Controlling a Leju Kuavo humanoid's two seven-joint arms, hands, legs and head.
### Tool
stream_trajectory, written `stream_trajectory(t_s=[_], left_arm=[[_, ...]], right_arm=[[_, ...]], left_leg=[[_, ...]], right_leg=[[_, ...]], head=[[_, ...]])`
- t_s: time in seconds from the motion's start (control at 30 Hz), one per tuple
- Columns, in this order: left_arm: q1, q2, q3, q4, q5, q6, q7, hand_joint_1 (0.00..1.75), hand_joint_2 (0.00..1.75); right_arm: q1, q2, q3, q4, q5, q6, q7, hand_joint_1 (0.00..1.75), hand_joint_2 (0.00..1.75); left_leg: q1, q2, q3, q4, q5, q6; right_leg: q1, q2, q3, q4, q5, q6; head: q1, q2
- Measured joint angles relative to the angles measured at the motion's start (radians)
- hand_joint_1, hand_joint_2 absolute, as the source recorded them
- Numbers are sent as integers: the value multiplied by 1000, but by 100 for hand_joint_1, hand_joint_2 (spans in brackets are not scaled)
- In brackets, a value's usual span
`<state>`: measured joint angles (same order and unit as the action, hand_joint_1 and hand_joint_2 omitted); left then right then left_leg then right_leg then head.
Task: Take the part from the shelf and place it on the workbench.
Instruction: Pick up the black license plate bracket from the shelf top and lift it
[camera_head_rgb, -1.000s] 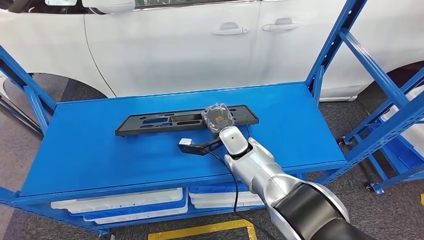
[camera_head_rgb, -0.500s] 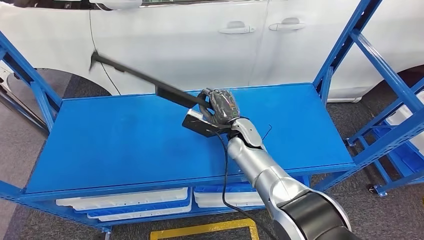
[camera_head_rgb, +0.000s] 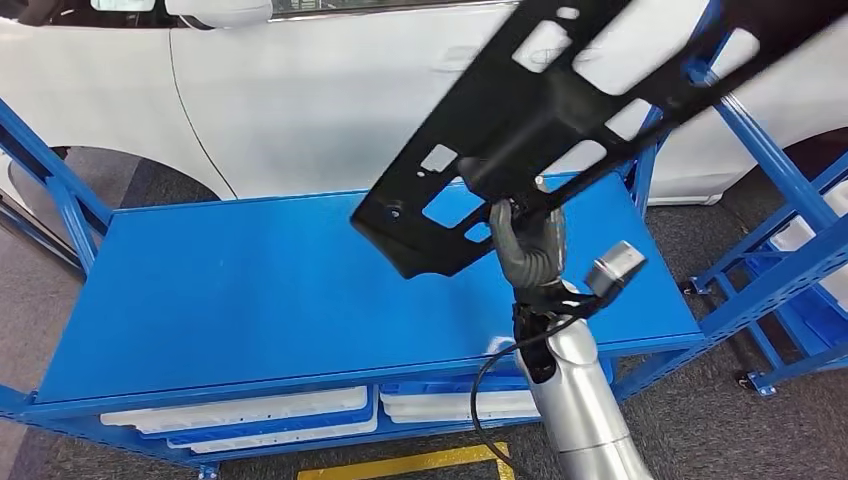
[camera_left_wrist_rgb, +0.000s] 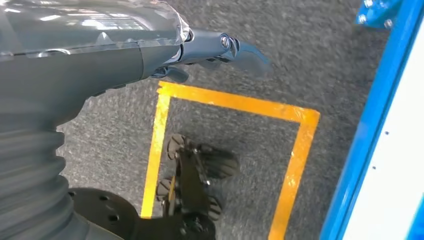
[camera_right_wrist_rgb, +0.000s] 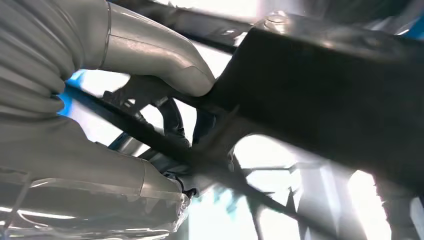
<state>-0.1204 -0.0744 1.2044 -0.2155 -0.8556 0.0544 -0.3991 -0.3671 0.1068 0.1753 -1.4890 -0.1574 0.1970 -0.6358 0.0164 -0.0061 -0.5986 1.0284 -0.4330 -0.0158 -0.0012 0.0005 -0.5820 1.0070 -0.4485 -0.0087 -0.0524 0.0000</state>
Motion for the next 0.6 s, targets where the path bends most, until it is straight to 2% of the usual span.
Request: stream_trajectory(t_s=[0.1,0.17,0.2,0.27,0.3,0.33,0.37,0.43,0.47,0.5,0.53,0.6], left_arm=[[3,3,0,0,0,-11,-5,0,175],[4,5,1,0,0,-20,-14,0,175],[4,6,1,0,-1,-25,-21,0,175],[5,10,1,0,-3,-33,-35,0,175],[6,11,1,0,-4,-35,-39,0,175],[7,12,1,0,-4,-36,-41,0,175],[8,12,1,0,-4,-36,-42,0,175],[9,13,1,0,-4,-36,-42,0,175],[9,13,0,0,-4,-36,-43,0,175],[8,13,0,0,-4,-36,-43,0,175],[9,13,1,0,-4,-36,-43,0,175],[9,14,0,0,-4,-36,-44,0,175]], right_arm=[[71,-9,11,-111,-59,72,-8,175,175],[108,-15,25,-169,-83,109,-12,175,175],[126,-19,35,-197,-90,126,-18,175,175],[169,-27,59,-247,-94,153,-34,175,175],[191,-32,70,-267,-93,160,-41,175,175],[210,-36,79,-284,-92,164,-46,175,175],[223,-39,87,-299,-91,165,-49,175,175],[234,-45,98,-322,-90,165,-51,175,175],[236,-47,102,-332,-91,165,-52,175,175],[238,-49,105,-340,-91,165,-53,175,175],[241,-50,106,-347,-91,165,-54,175,175],[246,-53,109,-356,-91,167,-55,175,175]], left_leg=[[-2,-2,8,-16,-4,16],[1,-1,11,-23,0,28],[3,-1,12,-25,1,32],[2,0,12,-25,0,37],[2,0,12,-25,0,37],[2,-1,12,-24,-1,37],[2,-1,13,-23,-1,36],[2,-1,14,-21,-3,32],[0,-2,15,-19,-5,28],[-1,-2,15,-17,-6,23],[-2,-2,15,-17,-7,17],[-3,-2,17,-20,-7,4]], right_leg=[[0,1,-1,2,-4,15],[-2,1,-14,37,-31,25],[-4,1,-35,84,-60,30],[-6,1,-99,222,-125,37],[-8,1,-126,277,-143,40],[-9,1,-136,297,-140,41],[-11,1,-127,274,-119,41],[-13,0,-59,136,-53,36],[-11,0,-26,70,-29,31],[-9,0,-4,26,-16,26],[-6,1,4,8,-14,21],[-4,2,4,6,-11,9]], head=[[0,0],[0,0],[0,0],[0,0],[0,0],[0,0],[0,0],[0,0],[0,0],[0,0],[0,0],[0,0]])
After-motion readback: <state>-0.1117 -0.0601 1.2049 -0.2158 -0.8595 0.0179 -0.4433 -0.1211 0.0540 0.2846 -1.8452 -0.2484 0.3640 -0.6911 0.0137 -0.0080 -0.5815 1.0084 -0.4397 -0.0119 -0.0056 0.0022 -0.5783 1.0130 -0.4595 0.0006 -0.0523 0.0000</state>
